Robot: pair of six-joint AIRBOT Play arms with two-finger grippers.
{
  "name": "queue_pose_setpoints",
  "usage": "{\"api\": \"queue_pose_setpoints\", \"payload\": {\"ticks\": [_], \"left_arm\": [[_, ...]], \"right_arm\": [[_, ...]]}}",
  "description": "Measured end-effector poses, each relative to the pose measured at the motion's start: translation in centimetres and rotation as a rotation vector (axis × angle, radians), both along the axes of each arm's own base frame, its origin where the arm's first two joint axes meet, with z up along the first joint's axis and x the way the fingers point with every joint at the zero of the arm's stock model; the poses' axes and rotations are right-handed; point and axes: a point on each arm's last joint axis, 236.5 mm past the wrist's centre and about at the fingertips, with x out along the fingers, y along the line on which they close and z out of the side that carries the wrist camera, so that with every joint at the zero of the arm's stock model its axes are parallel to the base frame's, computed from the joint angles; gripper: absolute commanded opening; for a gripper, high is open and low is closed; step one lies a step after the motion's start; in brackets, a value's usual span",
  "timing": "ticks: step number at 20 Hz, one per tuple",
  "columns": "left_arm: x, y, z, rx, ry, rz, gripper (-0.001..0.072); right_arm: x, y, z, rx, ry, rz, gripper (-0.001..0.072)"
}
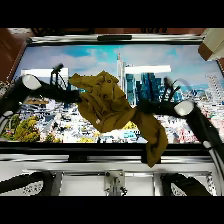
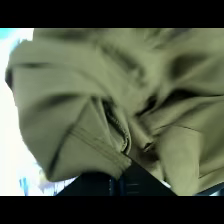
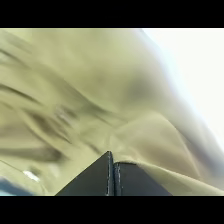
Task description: Fold the shirts.
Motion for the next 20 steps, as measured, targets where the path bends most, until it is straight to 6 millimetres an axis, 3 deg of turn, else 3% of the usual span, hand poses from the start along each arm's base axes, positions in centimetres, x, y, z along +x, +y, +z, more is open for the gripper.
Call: {"api": "queue_pose_setpoints", "payload": {"ticks": [1,3,5,6,8,9,10,12,15,17,20], "left_arm": [[1.1,-0.3,3.9,-0.016,-0.091,-0.017,0.0051],[2.7,-1.2,14.1,-0.081,-0.317,-0.037,0.0052],[2.2,-1.9,26.0,-0.176,-0.586,-0.047,0.0051],[0.8,-2.0,32.2,-0.239,-0.727,-0.046,0.0051],[-3.4,-1.5,42.4,-0.376,-0.970,-0.020,0.0051],[-6.0,-0.7,46.6,-0.444,-1.078,0.006,0.0051],[-8.3,0.2,49.5,-0.498,-1.157,0.033,0.0051],[-12.4,1.8,53.1,-0.574,-1.259,0.075,0.0051],[-16.2,2.8,54.5,-0.608,-1.312,0.088,0.0051],[-16.5,2.8,53.7,-0.565,-1.308,0.080,0.0051],[-14.4,3.2,50.9,-0.404,-1.280,0.086,0.0051]], "right_arm": [[2.0,-0.5,5.0,0.000,-0.133,-0.001,0.0070],[4.2,-1.7,15.3,-0.011,-0.388,-0.005,0.0070],[4.2,-3.2,27.2,-0.024,-0.672,-0.031,0.0070],[3.2,-3.9,32.6,-0.034,-0.800,-0.049,0.0071],[-0.5,-5.2,42.7,-0.052,-1.048,-0.085,0.0071],[-2.7,-5.7,46.4,-0.058,-1.144,-0.101,0.0071],[-5.0,-6.2,49.7,-0.064,-1.235,-0.120,0.0071],[-9.0,-7.0,53.8,-0.065,-1.358,-0.148,0.0071],[-12.8,-7.5,56.7,-0.068,-1.455,-0.170,0.0071],[-13.5,-7.7,57.1,-0.085,-1.471,-0.174,0.0071],[-11.8,-8.2,56.0,-0.166,-1.433,-0.181,0.0071]]}}
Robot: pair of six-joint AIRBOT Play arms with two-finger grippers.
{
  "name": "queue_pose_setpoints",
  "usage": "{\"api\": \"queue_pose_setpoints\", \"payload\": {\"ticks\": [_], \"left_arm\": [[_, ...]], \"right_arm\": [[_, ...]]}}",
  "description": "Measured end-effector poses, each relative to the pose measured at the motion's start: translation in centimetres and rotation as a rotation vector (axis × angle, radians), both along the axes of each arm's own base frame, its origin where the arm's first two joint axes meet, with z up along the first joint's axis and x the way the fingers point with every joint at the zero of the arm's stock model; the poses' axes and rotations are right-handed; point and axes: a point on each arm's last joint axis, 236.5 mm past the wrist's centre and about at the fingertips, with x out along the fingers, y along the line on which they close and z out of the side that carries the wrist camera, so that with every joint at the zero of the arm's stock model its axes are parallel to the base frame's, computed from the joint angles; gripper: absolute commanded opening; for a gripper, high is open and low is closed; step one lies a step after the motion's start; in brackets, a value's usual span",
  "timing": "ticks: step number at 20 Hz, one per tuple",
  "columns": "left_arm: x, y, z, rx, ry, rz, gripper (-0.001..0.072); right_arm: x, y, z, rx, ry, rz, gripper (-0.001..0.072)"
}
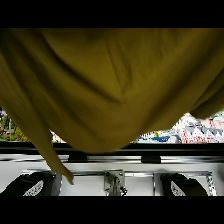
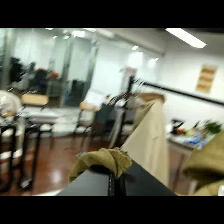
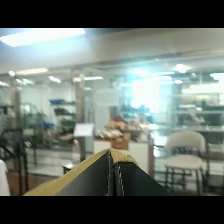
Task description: Fold the shirts.
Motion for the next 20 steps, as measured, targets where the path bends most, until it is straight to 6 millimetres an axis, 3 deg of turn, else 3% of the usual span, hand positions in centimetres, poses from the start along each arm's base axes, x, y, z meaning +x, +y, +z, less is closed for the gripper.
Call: {"api": "queue_pose_setpoints", "payload": {"ticks": [3,6,8,11,13,17,20], "left_arm": [[4.7,0.8,-5.0,0.140,0.131,0.106,0.0051],[9.9,1.2,-10.6,0.245,0.280,0.163,0.0052],[13.2,1.1,-13.3,0.263,0.347,0.180,0.0051],[16.8,0.8,-13.1,0.174,0.319,0.195,0.0051],[18.2,1.3,-11.1,0.091,0.246,0.220,0.0051],[18.9,2.2,-8.3,-0.004,0.147,0.254,0.0051],[18.7,1.7,-9.1,0.017,0.177,0.236,0.0052]], "right_arm": [[4.9,-0.7,-3.5,-0.051,0.130,-0.067,0.0071],[11.6,-1.0,-8.8,-0.084,0.289,-0.103,0.0071],[16.3,-0.9,-12.1,-0.064,0.369,-0.105,0.0071],[21.9,-0.2,-14.3,0.045,0.381,-0.061,0.0071],[24.3,0.1,-13.6,0.161,0.321,-0.027,0.0071],[26.0,0.4,-11.8,0.304,0.198,-0.005,0.0072],[26.2,1.6,-12.6,0.242,0.213,0.000,0.0071]]}}
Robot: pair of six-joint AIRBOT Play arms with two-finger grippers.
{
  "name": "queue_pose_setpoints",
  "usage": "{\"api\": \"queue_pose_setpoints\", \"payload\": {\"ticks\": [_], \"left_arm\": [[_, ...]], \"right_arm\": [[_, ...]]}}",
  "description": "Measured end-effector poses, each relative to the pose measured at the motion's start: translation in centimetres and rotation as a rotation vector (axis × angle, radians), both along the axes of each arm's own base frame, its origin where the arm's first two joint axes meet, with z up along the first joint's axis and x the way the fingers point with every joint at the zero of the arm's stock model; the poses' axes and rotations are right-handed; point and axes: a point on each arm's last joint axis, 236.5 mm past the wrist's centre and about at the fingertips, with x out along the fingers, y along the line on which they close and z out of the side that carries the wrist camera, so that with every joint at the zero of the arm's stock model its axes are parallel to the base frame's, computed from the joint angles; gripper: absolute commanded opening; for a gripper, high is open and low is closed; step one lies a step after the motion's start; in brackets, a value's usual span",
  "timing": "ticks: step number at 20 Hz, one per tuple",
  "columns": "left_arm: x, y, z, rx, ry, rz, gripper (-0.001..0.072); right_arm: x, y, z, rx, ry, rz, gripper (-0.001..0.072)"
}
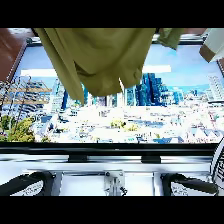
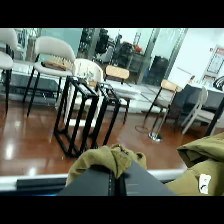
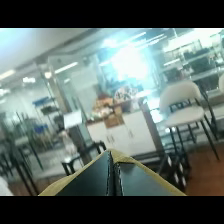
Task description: Fold the shirts.
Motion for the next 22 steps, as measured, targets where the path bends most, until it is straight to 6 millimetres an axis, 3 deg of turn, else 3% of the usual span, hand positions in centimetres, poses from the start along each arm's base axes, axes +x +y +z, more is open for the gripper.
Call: {"api": "queue_pose_setpoints", "payload": {"ticks": [1,3,6,9,11,15,18,22], "left_arm": [[-0.1,-0.4,-1.1,0.022,0.041,-0.017,0.0052],[-0.2,-1.5,-5.3,0.103,0.186,-0.065,0.0051],[-1.5,-2.6,-14.7,0.252,0.496,-0.149,0.0051],[-4.7,-4.6,-23.0,0.345,0.768,-0.275,0.0051],[-7.5,-7.8,-26.8,0.366,0.883,-0.399,0.0052],[-13.6,-16.9,-31.1,0.385,0.959,-0.653,0.0051],[-18.8,-24.8,-32.7,0.389,0.941,-0.830,0.0051],[-24.1,-34.3,-33.8,0.294,0.878,-0.957,0.0051]], "right_arm": [[0.1,0.6,-1.0,-0.052,0.032,0.011,0.0071],[0.3,1.4,-4.7,-0.192,0.158,0.040,0.0072],[-0.1,0.3,-13.3,-0.394,0.468,0.064,0.0072],[-2.9,-4.4,-22.0,-0.571,0.838,0.016,0.0072],[-5.1,-8.2,-25.2,-0.636,1.022,-0.046,0.0072],[-7.3,-13.4,-27.2,-0.656,1.187,-0.155,0.0072],[-7.6,-16.4,-27.2,-0.637,1.217,-0.255,0.0072],[-7.7,-20.2,-26.6,-0.609,1.227,-0.394,0.0072]]}}
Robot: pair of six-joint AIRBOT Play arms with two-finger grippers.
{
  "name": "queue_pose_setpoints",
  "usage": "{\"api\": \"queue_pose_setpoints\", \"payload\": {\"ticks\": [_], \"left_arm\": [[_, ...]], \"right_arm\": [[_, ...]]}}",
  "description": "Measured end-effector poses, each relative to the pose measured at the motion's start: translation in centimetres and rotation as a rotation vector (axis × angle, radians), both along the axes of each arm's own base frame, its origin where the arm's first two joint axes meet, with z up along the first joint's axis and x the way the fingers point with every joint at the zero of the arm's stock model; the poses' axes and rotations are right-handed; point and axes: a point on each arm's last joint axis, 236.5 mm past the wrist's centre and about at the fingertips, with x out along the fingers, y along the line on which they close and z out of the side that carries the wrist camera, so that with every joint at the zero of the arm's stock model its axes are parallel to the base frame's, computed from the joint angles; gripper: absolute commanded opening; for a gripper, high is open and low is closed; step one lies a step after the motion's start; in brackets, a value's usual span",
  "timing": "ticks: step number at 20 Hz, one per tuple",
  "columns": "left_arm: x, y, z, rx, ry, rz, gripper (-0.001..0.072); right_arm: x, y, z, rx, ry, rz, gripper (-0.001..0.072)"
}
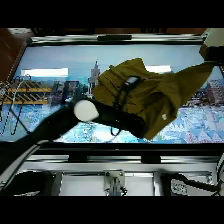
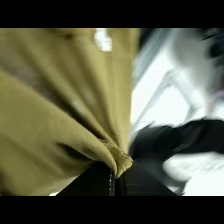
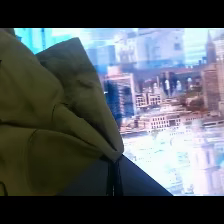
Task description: Fold the shirts.
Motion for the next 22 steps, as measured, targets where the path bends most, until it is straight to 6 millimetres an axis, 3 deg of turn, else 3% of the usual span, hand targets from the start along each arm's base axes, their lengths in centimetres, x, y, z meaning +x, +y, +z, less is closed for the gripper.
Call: {"api": "queue_pose_setpoints", "payload": {"ticks": [3,5,6,7,8,10,13,14,18,20,22], "left_arm": [[-2.1,-5.0,-0.6,-0.101,0.080,0.020,0.0052],[-3.0,-6.9,-1.7,-0.119,0.129,0.026,0.0063],[-3.1,-7.4,-2.1,-0.121,0.147,0.028,0.0182],[-2.9,-7.7,-2.5,-0.121,0.163,0.035,0.0401],[-2.4,-7.6,-2.8,-0.115,0.176,0.040,0.0603],[-0.9,-6.1,-3.5,-0.083,0.211,0.035,0.0636],[3.3,-0.8,-3.9,-0.012,0.259,0.024,0.0621],[5.3,1.8,-4.0,0.011,0.279,0.036,0.0592],[14.2,13.1,-4.6,0.070,0.328,0.200,0.0593],[18.4,19.3,-6.2,0.125,0.337,0.335,0.0593],[20.8,23.8,-8.3,0.175,0.366,0.430,0.0593]], "right_arm": [[-0.3,-2.7,0.4,-0.022,-0.024,-0.102,0.0072],[-0.4,-3.7,0.3,-0.024,-0.024,-0.144,0.0087],[-0.5,-4.1,-0.1,-0.023,-0.011,-0.159,0.0192],[-0.7,-4.3,-0.7,-0.021,0.013,-0.172,0.0396],[-0.9,-4.5,-1.3,-0.019,0.036,-0.182,0.0480],[-1.7,-4.6,-2.4,-0.019,0.100,-0.179,0.0484],[-3.1,-4.4,-3.2,0.000,0.169,-0.169,0.0484],[-3.8,-4.3,-3.4,0.019,0.192,-0.169,0.0484],[-7.8,-2.5,-5.6,0.159,0.311,-0.142,0.0484],[-10.6,-0.9,-7.5,0.236,0.380,-0.118,0.0484],[-13.5,1.0,-9.4,0.304,0.430,-0.092,0.0485]]}}
